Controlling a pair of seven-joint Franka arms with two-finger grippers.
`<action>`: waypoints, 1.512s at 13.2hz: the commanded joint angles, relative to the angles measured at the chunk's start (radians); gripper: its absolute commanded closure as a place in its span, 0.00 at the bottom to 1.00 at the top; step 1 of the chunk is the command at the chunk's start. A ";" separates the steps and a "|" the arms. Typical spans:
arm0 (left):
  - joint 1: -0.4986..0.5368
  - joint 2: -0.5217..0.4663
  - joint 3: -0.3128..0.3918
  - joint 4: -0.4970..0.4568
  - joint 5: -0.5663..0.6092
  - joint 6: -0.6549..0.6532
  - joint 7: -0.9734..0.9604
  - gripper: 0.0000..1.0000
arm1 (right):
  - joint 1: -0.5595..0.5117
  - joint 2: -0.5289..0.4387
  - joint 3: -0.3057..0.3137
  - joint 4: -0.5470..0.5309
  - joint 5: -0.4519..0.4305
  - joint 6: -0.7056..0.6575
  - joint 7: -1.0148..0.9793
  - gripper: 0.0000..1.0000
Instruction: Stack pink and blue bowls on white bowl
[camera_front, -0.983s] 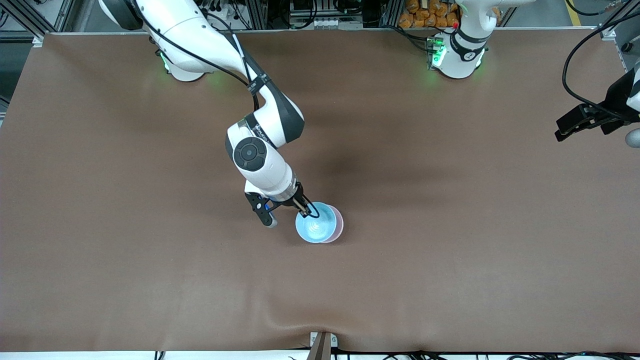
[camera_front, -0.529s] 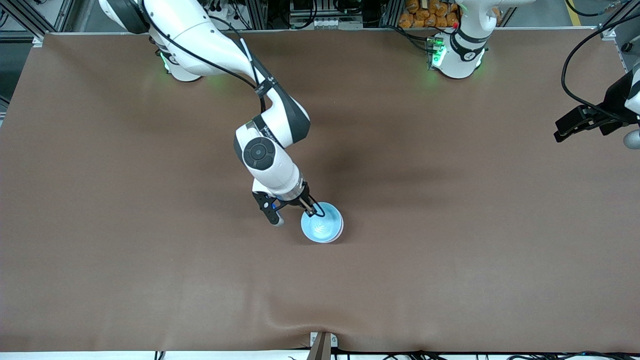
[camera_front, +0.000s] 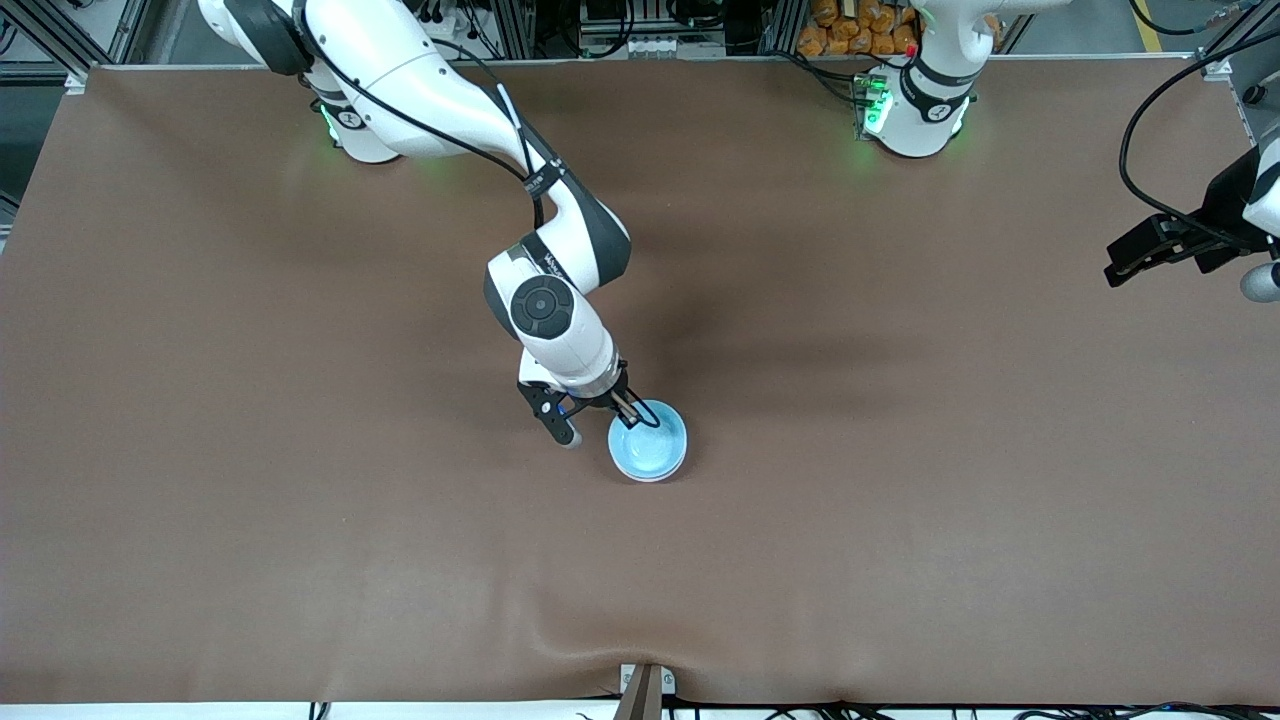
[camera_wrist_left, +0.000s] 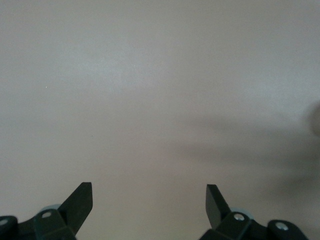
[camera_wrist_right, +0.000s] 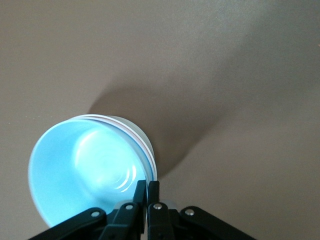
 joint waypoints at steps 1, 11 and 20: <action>0.005 -0.009 0.001 -0.010 -0.020 0.015 0.016 0.00 | -0.005 0.016 -0.010 0.045 -0.013 -0.014 0.019 0.54; -0.001 -0.017 0.000 -0.008 -0.020 0.017 0.014 0.00 | -0.172 -0.127 -0.010 0.266 -0.010 -0.518 -0.218 0.00; 0.005 -0.043 -0.017 -0.008 -0.026 -0.018 0.014 0.00 | -0.471 -0.367 -0.008 0.253 -0.055 -0.927 -0.753 0.00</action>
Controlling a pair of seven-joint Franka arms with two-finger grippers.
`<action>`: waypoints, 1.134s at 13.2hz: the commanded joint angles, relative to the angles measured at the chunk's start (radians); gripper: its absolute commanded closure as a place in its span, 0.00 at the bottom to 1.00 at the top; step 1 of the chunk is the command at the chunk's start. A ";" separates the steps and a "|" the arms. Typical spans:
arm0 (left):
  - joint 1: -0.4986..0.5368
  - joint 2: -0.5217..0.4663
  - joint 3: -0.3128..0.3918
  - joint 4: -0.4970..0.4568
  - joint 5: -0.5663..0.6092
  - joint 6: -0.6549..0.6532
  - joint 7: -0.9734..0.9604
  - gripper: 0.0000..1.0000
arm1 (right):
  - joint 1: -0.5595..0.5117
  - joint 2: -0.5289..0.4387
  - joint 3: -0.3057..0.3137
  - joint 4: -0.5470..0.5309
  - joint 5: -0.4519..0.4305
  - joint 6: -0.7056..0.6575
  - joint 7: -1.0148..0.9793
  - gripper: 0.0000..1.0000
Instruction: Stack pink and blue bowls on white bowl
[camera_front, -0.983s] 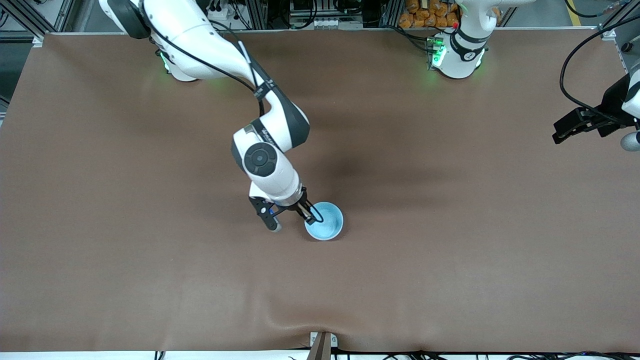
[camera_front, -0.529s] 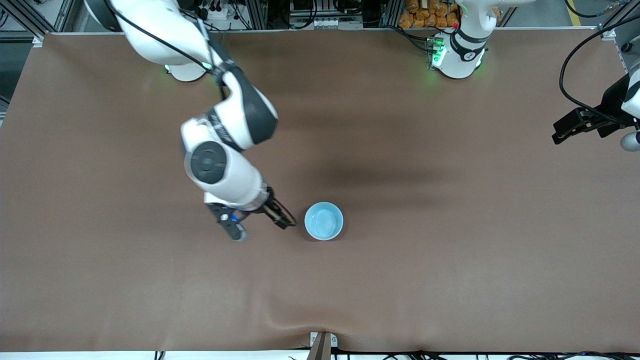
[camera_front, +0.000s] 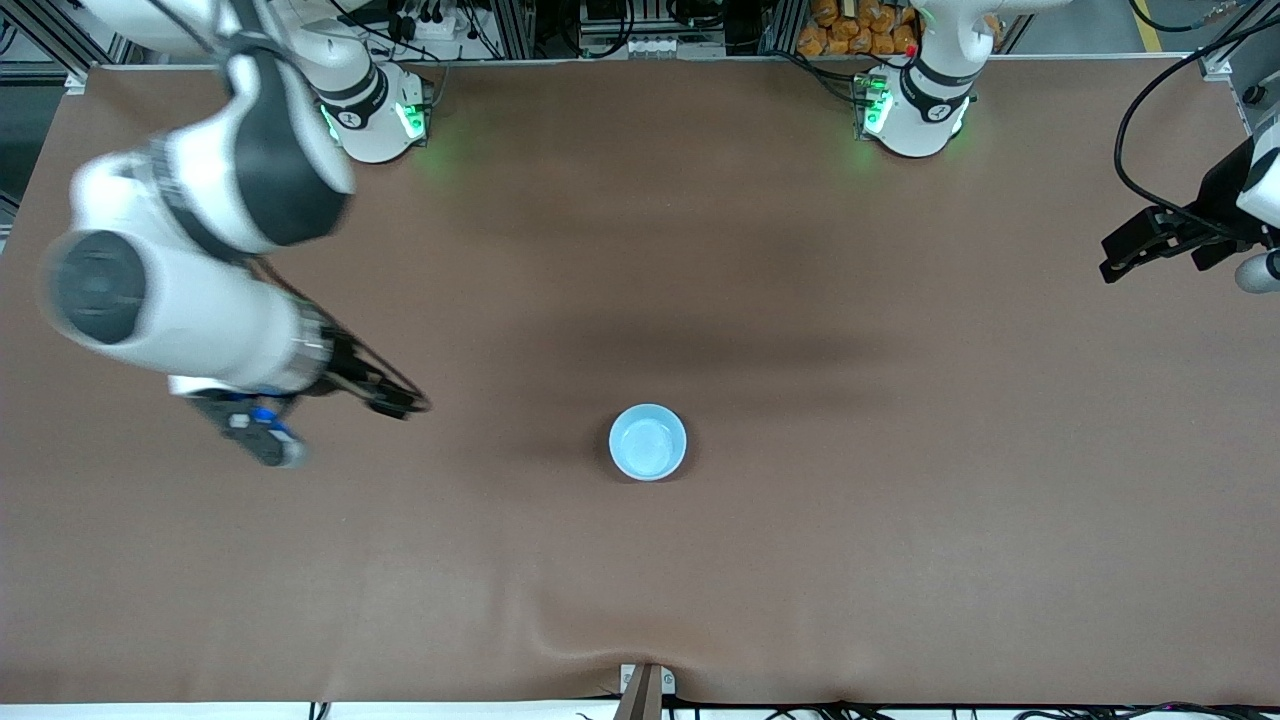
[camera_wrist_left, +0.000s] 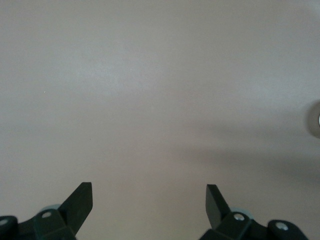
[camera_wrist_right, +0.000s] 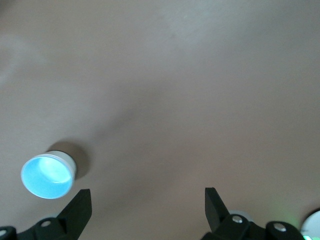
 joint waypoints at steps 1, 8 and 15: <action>0.008 -0.032 -0.003 -0.008 -0.025 -0.026 0.014 0.00 | -0.103 -0.075 0.021 -0.029 -0.012 -0.064 -0.181 0.00; 0.003 -0.032 -0.005 -0.010 -0.034 -0.040 0.016 0.00 | -0.260 -0.325 0.019 -0.229 -0.109 -0.086 -0.695 0.00; 0.001 -0.038 -0.012 -0.025 -0.034 -0.038 0.014 0.00 | -0.283 -0.580 0.041 -0.475 -0.112 -0.004 -0.720 0.00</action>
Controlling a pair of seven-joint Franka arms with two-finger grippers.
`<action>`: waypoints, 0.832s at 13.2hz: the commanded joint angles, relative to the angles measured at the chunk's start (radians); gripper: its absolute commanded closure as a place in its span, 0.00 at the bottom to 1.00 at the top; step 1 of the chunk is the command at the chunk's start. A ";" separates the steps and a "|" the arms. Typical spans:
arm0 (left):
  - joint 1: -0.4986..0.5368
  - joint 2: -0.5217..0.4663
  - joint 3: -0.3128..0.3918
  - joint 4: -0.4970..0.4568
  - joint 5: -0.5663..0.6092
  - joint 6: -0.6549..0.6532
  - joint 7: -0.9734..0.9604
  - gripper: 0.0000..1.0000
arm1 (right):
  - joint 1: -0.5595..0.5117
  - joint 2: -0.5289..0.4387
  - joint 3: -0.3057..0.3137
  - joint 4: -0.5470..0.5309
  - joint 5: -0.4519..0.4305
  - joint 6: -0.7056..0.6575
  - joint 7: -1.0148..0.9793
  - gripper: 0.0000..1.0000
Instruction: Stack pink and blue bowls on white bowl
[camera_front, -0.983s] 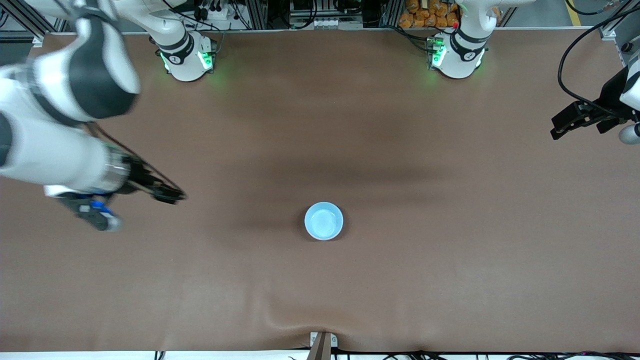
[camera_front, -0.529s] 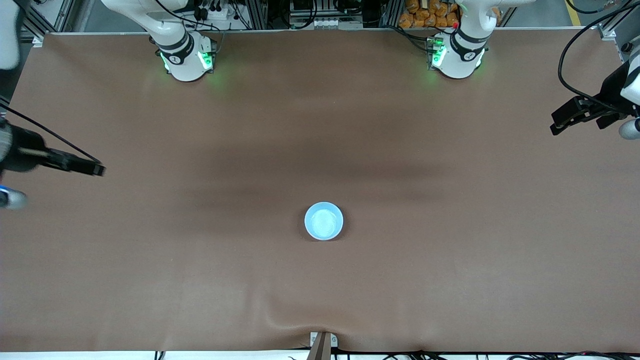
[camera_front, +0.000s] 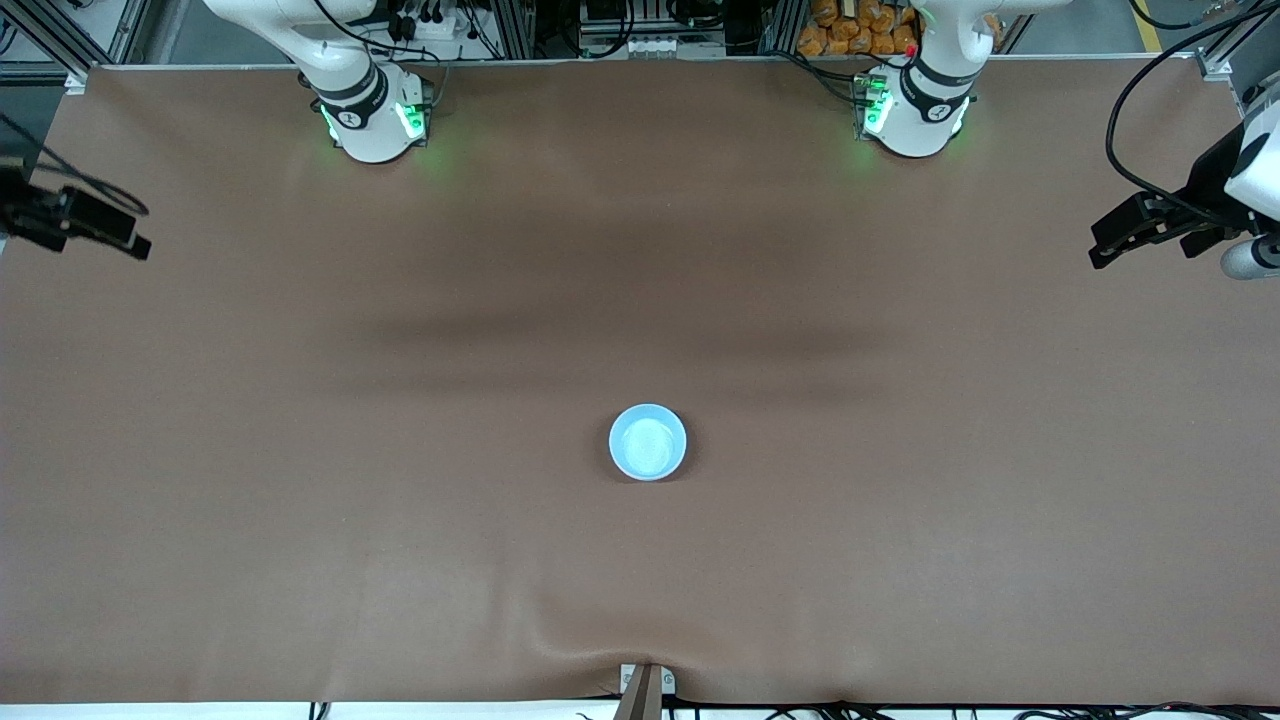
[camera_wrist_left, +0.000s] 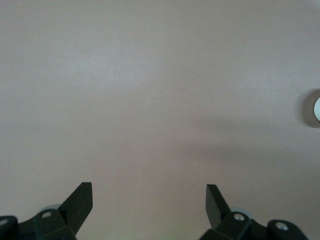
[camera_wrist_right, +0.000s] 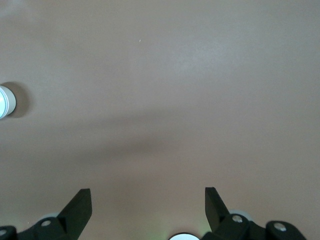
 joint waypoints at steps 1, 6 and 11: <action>0.003 -0.027 -0.001 -0.019 -0.019 -0.007 0.014 0.00 | -0.022 -0.069 0.036 -0.075 -0.020 0.025 -0.013 0.00; 0.003 -0.033 -0.007 -0.031 -0.019 -0.006 0.013 0.00 | -0.018 -0.031 0.040 -0.016 -0.066 0.035 -0.013 0.00; 0.001 -0.027 -0.007 -0.009 -0.019 -0.007 0.016 0.00 | -0.011 -0.031 0.043 -0.016 -0.076 0.035 -0.025 0.00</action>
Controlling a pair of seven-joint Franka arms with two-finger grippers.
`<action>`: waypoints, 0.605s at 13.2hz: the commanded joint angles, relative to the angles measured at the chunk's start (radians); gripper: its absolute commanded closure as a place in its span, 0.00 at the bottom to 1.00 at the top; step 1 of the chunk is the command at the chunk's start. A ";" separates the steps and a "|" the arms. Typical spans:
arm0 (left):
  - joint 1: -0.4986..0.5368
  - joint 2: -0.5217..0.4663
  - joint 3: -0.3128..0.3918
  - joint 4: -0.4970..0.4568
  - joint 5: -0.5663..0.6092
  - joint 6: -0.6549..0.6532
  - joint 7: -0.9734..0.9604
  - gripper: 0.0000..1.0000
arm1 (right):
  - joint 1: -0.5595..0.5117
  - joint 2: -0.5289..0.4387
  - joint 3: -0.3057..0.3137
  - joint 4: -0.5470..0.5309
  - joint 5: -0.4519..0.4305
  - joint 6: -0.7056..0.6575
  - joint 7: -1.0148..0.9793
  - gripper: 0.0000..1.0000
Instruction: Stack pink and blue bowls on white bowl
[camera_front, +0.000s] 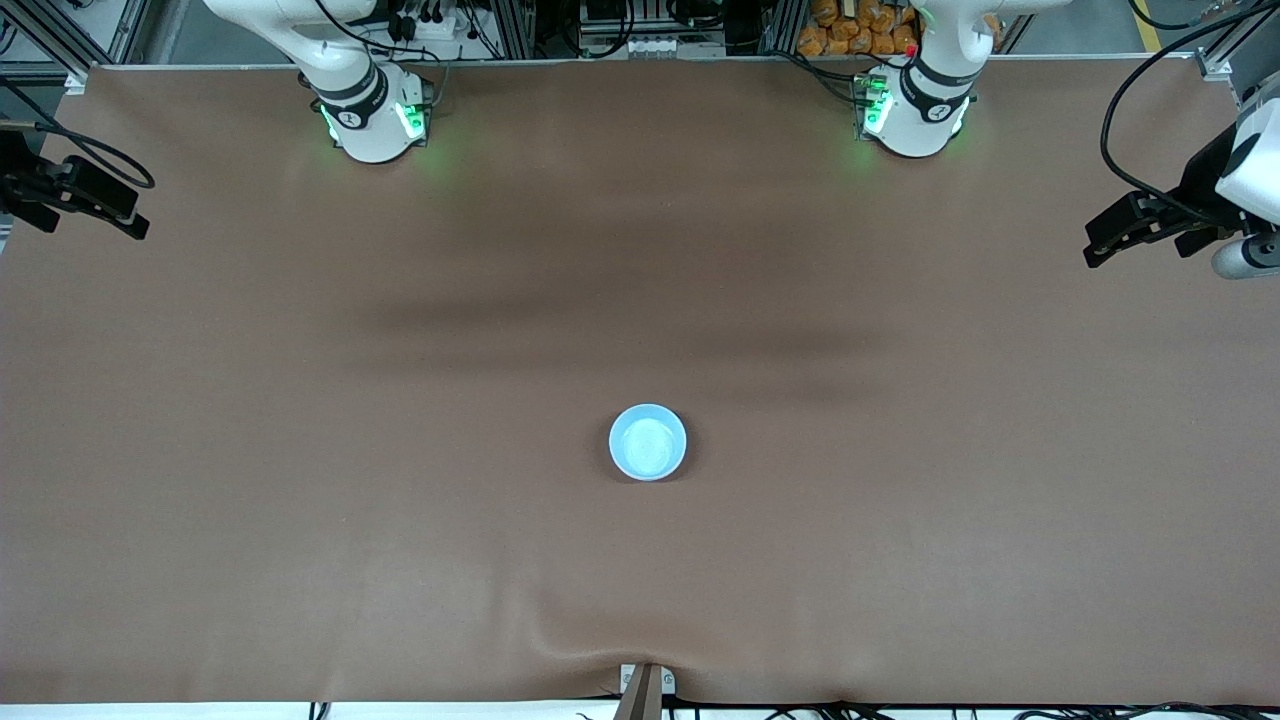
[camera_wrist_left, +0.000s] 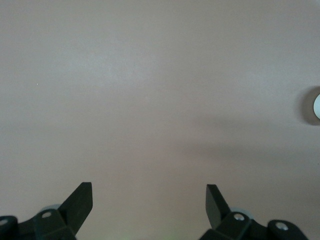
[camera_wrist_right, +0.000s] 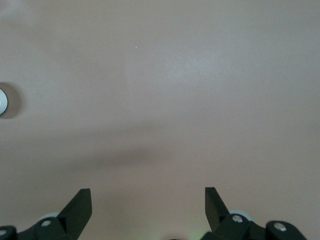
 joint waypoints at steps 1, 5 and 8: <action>0.001 -0.024 0.000 0.004 -0.021 -0.005 0.014 0.00 | -0.012 0.006 0.015 0.015 -0.022 -0.003 -0.026 0.00; 0.011 -0.023 0.006 0.012 -0.050 -0.010 0.011 0.00 | -0.012 0.006 0.015 0.014 -0.019 -0.003 -0.029 0.00; 0.009 -0.021 0.006 0.015 -0.048 -0.013 0.011 0.00 | -0.011 0.006 0.015 0.014 -0.014 -0.003 -0.029 0.00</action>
